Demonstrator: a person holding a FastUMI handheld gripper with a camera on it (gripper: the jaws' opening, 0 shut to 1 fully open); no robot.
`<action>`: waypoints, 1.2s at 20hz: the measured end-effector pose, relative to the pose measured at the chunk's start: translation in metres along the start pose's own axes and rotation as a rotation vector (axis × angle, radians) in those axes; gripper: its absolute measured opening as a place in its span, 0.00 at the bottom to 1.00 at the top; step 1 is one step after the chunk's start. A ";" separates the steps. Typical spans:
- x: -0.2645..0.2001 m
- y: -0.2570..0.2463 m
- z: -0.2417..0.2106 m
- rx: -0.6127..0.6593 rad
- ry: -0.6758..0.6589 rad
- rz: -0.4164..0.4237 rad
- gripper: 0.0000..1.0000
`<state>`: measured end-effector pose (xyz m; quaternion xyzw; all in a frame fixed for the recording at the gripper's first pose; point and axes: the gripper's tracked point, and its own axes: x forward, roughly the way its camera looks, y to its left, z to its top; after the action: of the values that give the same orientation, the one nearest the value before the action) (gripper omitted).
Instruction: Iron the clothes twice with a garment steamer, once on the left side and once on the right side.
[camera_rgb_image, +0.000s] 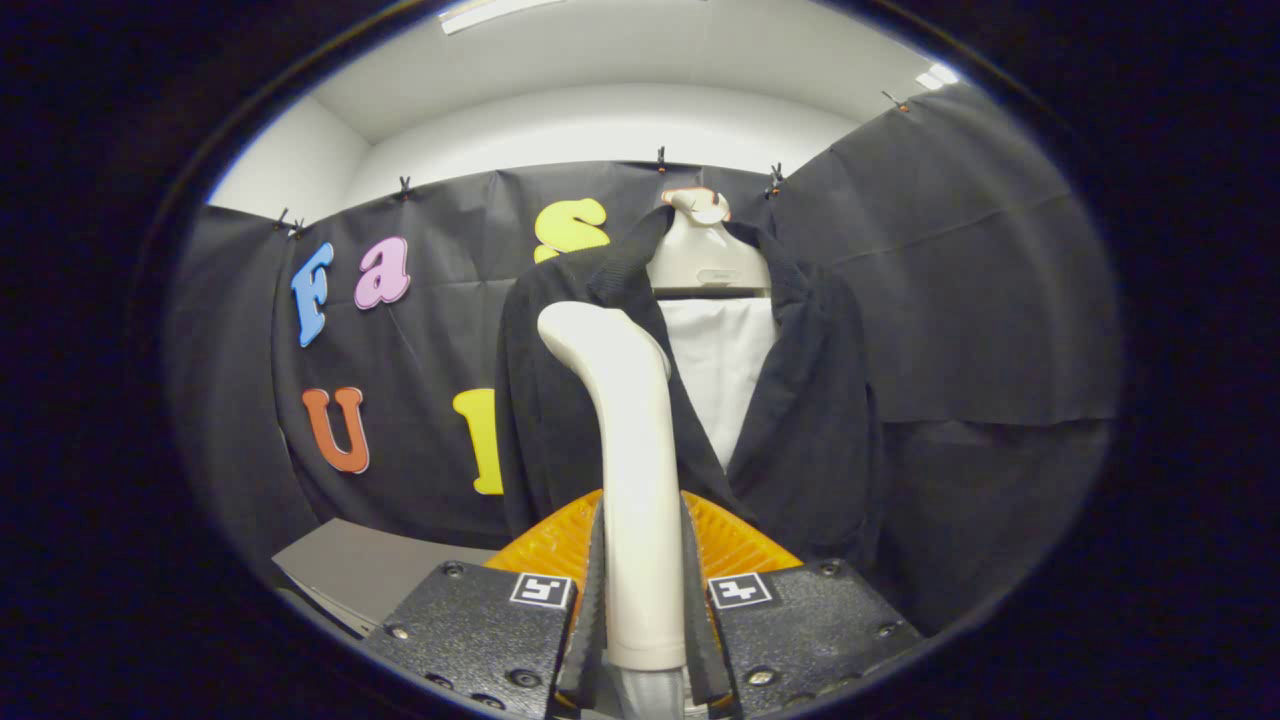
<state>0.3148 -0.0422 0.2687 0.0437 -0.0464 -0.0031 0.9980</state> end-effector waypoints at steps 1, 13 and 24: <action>0.001 -0.002 -0.002 -0.008 0.003 -0.001 0.37; -0.007 -0.027 -0.051 -0.040 0.101 -0.022 0.37; -0.018 -0.035 -0.093 -0.059 0.178 -0.039 0.37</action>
<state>0.3056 -0.0688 0.1715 0.0152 0.0432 -0.0202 0.9987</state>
